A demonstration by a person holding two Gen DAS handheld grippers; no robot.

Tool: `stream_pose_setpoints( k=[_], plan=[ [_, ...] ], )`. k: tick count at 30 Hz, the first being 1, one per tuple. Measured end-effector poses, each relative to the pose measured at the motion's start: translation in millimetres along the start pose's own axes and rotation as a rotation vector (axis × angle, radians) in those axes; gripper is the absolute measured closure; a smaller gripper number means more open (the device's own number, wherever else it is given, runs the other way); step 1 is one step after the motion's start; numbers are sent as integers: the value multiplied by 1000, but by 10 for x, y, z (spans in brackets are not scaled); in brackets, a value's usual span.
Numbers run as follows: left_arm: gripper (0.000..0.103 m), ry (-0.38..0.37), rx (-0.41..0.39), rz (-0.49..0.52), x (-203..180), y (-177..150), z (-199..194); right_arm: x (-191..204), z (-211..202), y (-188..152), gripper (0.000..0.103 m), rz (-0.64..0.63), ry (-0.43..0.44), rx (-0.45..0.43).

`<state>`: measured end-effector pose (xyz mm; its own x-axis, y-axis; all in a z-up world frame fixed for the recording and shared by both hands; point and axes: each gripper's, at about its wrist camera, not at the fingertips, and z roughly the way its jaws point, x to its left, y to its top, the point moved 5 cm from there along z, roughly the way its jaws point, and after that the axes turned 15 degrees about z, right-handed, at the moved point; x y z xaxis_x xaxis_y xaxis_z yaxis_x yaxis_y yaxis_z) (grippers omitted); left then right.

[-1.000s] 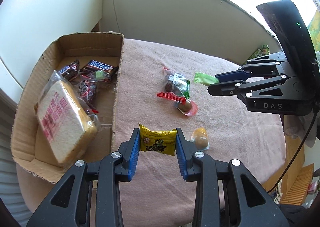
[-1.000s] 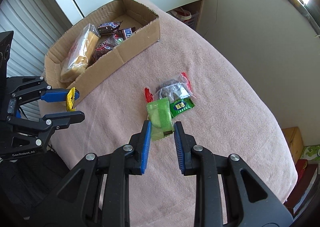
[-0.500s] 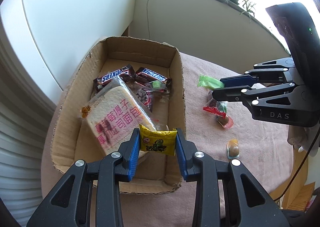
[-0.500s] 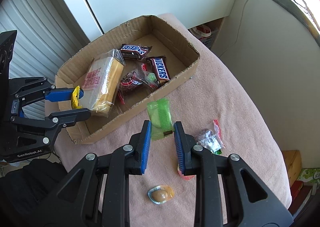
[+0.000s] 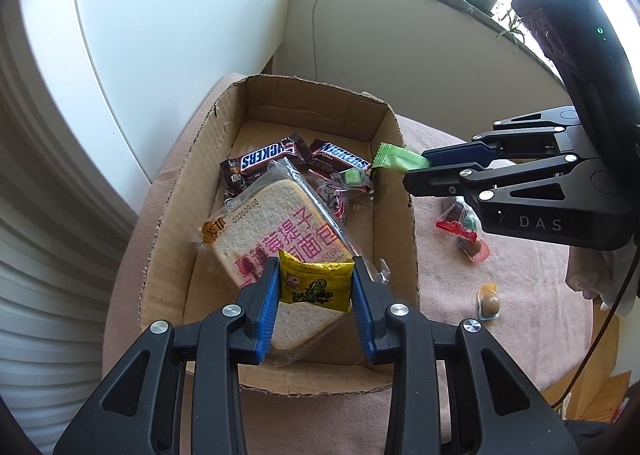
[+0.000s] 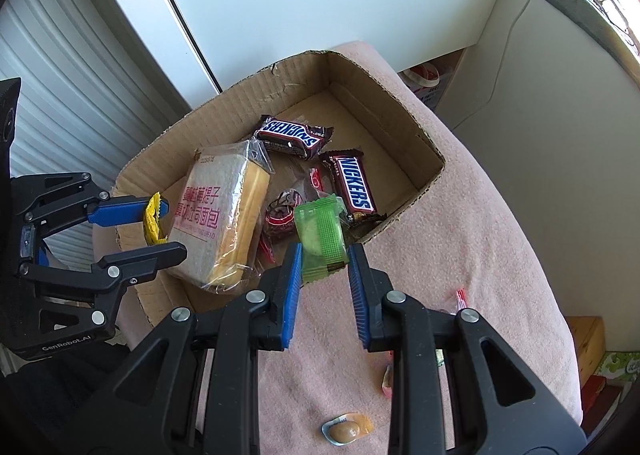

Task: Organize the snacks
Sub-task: 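Open both tools to drop the yellow and green packets into the box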

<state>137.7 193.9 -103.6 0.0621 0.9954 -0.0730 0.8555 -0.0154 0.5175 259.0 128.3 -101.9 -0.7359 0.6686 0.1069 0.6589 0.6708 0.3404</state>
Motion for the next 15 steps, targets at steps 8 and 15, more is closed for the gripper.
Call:
stream_pose_setpoints(
  k=[8,15],
  plan=[
    [67,9,5,4,42,18,6,101,68,90,79,-14,12,4],
    [49,30,2,14,59,43,-2,123,66,139,75,-14,5,-9]
  ],
)
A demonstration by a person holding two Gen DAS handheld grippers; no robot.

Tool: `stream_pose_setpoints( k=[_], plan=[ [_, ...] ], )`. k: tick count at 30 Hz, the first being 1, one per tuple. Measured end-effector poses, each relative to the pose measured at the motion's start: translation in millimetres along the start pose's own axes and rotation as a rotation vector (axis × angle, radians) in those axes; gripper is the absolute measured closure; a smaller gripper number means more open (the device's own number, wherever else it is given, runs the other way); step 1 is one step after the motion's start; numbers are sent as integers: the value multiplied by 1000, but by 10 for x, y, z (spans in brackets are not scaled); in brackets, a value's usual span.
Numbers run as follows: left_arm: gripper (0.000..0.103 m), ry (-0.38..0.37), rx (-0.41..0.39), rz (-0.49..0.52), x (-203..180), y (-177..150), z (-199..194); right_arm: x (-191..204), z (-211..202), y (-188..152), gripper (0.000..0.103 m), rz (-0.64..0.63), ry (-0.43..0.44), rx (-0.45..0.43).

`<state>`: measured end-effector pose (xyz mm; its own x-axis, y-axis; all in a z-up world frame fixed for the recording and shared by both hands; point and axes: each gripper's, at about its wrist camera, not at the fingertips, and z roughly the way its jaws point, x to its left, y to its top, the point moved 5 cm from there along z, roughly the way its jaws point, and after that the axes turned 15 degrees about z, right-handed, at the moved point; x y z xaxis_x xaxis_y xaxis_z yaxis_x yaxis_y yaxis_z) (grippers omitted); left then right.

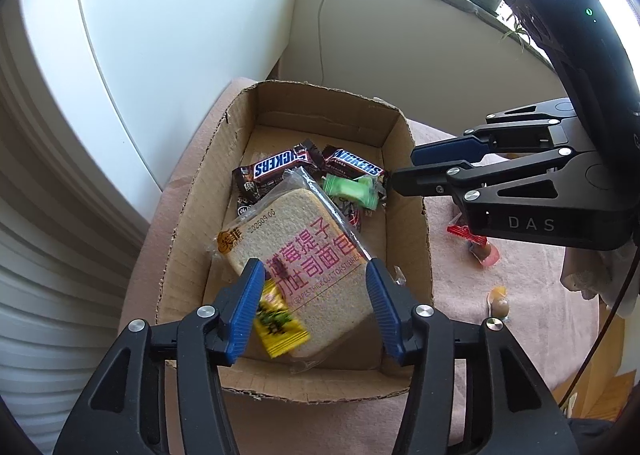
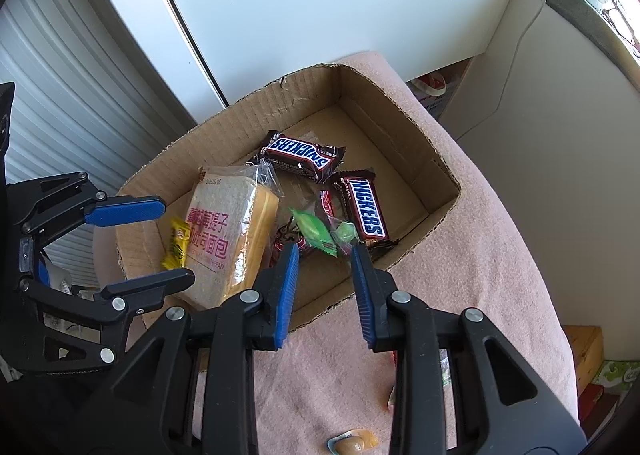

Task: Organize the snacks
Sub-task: 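Open both tools to drop the yellow and green packets into the box, then move both tools back over the remaining snacks beside the box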

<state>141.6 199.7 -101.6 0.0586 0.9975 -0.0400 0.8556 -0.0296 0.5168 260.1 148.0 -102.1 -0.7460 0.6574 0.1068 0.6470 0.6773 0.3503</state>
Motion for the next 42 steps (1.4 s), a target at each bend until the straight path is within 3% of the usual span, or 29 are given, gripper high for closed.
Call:
stream_pose_setpoints(
  k=[2,4,6,7,26,42],
  plan=[
    [44,10,3,-2,10,0,5,-5,-7,9,73,5,-1,-1],
    [41,16,5,-6,18,-1,7,-15,-23,9,56,5,-8,-7],
    [41,17,7,-9,22,-3,10,-23,-55,5,44,5,-13,-22],
    [41,18,9,-8,20,-2,12,-27,-66,3,44,8,-14,-26],
    [41,20,19,26,-212,62,-30,-451,-342,-147,43,104,-45,-58],
    [41,-78,20,127,-990,161,-1,-1365,-637,-731,43,270,-105,-50]
  ],
)
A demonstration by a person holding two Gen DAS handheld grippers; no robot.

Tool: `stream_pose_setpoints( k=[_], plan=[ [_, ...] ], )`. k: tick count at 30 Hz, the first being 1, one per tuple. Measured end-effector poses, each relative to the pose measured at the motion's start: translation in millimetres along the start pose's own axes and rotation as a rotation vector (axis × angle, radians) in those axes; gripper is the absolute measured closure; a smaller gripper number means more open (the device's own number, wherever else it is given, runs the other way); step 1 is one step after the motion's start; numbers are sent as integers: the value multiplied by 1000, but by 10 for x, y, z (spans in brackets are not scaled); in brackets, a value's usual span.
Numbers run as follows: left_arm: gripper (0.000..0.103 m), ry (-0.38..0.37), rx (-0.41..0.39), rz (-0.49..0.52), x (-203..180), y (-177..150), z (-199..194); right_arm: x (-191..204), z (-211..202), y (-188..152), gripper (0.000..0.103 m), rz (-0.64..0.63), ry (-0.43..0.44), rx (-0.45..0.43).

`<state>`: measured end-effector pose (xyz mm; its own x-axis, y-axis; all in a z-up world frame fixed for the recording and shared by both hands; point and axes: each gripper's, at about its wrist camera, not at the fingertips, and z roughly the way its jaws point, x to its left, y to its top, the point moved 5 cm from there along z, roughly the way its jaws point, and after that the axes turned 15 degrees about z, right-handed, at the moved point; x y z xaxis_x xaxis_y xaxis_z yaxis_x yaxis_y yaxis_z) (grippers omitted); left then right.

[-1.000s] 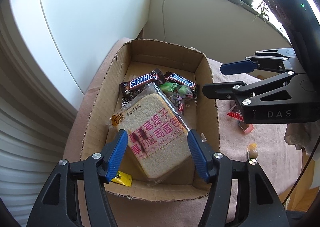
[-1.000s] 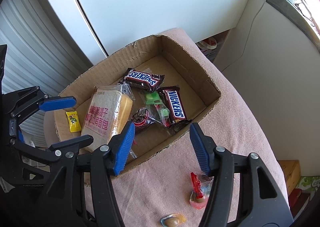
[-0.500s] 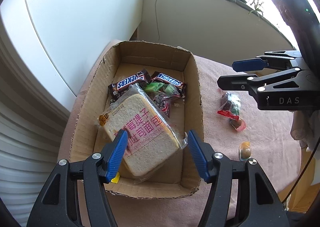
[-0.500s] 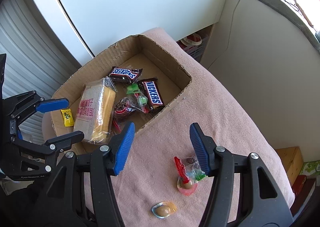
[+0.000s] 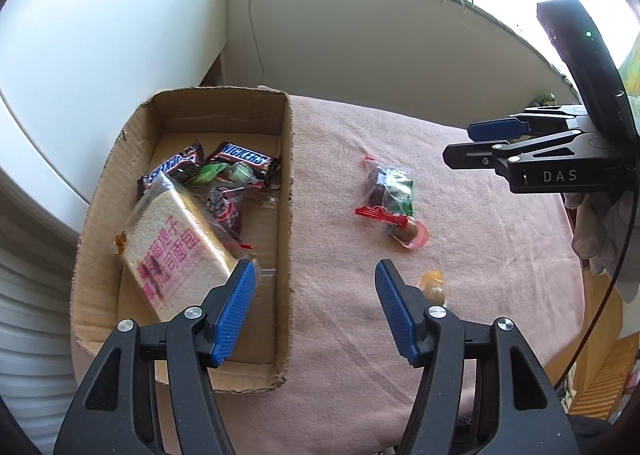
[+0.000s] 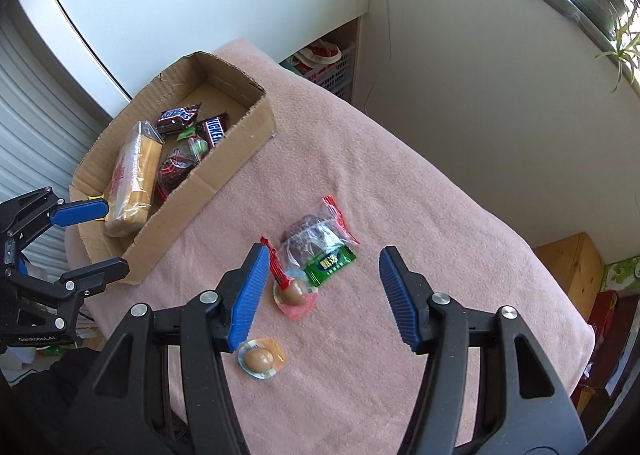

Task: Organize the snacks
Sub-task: 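Move both tools back over the remaining snacks beside the box, then grasp the orange-cup chocolate candy with the left tool while the right tool grasps the clear bag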

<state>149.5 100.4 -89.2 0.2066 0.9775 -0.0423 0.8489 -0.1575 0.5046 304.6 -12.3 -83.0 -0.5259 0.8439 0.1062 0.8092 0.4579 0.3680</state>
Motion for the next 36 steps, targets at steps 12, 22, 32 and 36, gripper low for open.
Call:
stream_pose_setpoints(
  k=[12,22,32,36],
  plan=[
    [41,-104,49,22,-518,-181,276,-187,181,-166,43,35,43,52],
    [41,-163,73,21,-732,-268,439,-31,543,-145,43,80,109,139],
    [43,-211,85,35,-887,-261,695,43,865,-55,43,150,122,205],
    [43,-221,88,19,-924,-242,824,72,951,-38,43,160,115,212]
  ],
)
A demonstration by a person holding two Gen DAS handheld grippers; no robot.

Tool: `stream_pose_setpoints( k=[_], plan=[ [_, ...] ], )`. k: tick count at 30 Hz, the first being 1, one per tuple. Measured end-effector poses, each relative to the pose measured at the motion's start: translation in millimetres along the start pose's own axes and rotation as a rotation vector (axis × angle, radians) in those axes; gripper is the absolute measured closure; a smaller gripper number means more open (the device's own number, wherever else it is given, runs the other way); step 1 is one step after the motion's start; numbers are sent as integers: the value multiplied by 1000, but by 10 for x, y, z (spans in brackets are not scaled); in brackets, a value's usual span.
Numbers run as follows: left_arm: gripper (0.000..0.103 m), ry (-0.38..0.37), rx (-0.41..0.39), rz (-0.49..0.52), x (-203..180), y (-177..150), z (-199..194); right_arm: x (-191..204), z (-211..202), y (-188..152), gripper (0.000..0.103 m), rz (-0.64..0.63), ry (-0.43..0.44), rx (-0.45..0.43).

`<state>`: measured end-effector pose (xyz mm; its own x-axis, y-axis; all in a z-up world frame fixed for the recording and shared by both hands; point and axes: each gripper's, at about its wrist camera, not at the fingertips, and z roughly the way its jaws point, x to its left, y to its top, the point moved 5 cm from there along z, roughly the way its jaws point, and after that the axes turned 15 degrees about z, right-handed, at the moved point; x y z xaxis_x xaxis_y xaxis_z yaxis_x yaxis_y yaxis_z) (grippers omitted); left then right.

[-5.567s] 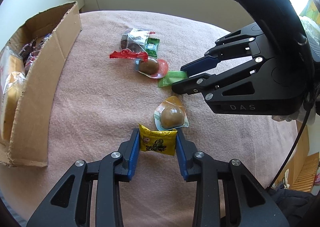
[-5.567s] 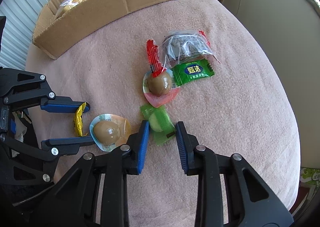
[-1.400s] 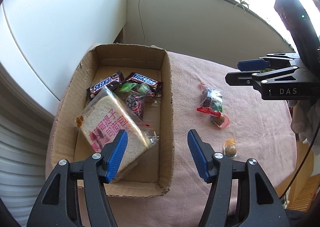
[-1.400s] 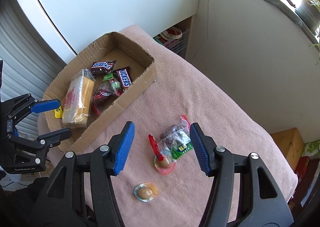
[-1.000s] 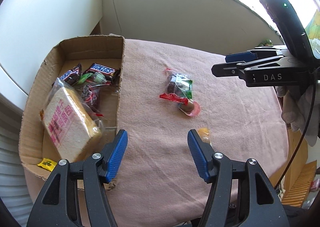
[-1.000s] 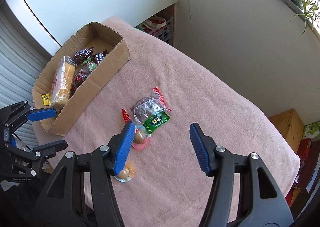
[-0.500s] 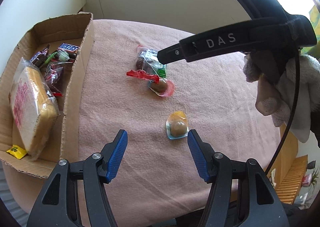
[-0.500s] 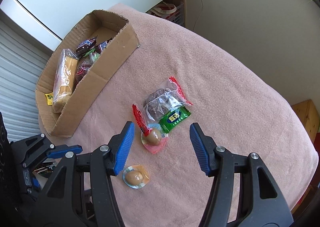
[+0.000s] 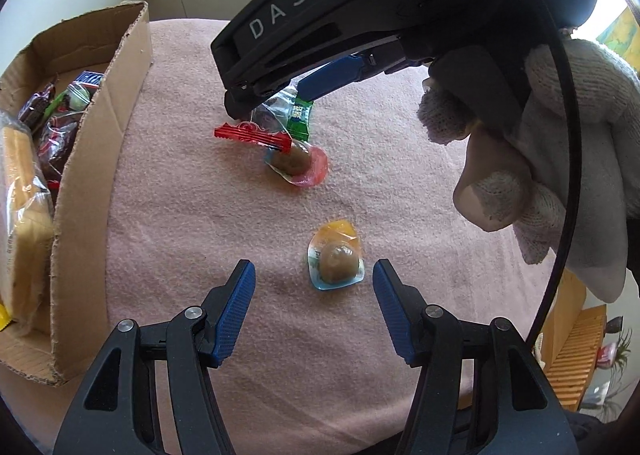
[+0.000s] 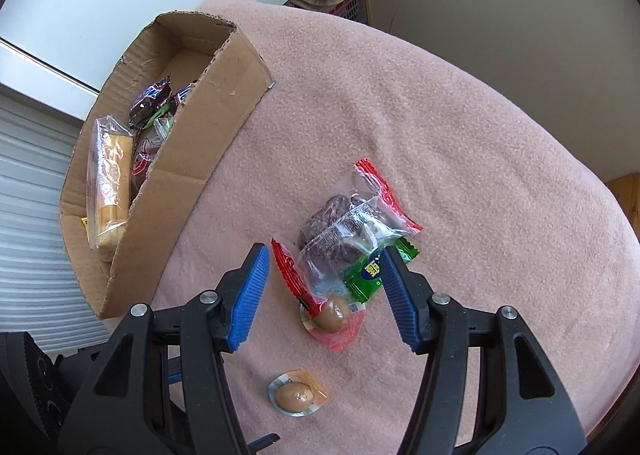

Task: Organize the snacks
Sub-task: 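Grasp the orange-cup chocolate candy with the left tool while the right tool grasps the clear bag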

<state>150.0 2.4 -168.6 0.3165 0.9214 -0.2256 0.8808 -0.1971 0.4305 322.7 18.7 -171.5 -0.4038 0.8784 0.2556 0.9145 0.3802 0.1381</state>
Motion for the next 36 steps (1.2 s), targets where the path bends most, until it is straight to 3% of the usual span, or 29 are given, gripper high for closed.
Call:
stream_pose_setpoints(
  k=[9,24,29,32,36],
  plan=[
    [43,-31,3,-16,-24,1,200,-31,116,77,43,27,-13,13],
    [43,-38,-2,-17,55,62,317,203,372,307,44,-47,-60,27],
    [44,-27,7,13,24,144,405,111,325,290,59,-40,-57,18],
    [52,9,15,51,-34,153,482,47,284,269,63,-35,-45,20],
    [74,54,25,84,-98,176,526,36,280,271,65,-33,-46,12]
  ],
)
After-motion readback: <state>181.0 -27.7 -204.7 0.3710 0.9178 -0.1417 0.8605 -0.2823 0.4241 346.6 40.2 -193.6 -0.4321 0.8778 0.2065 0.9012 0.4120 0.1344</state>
